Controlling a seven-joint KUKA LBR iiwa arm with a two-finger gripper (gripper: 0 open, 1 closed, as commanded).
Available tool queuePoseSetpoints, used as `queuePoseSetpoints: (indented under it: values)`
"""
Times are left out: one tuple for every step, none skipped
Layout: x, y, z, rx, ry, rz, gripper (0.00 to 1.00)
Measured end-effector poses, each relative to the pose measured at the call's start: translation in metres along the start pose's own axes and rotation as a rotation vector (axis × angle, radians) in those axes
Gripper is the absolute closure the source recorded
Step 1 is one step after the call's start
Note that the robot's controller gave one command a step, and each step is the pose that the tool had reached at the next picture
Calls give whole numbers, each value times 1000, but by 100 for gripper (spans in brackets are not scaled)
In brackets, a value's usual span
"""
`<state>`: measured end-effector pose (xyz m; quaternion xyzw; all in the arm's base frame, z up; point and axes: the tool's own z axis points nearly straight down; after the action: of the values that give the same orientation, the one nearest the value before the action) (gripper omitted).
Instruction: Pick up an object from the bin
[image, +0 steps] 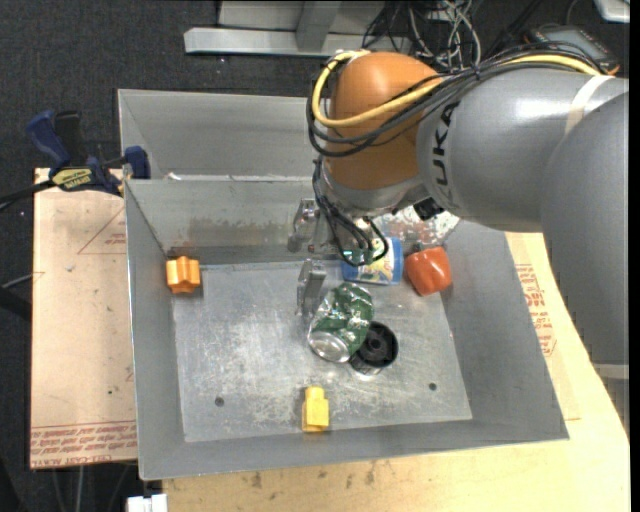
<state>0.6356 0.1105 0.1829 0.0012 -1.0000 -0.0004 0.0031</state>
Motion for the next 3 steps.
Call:
queuePoseSetpoints:
  values:
    - [-2,0,-4,-1,-7,1,0]
    - [14,-14,8,-2,-14,-122,0]
    - [52,-58,42,2,-2,-351,0]
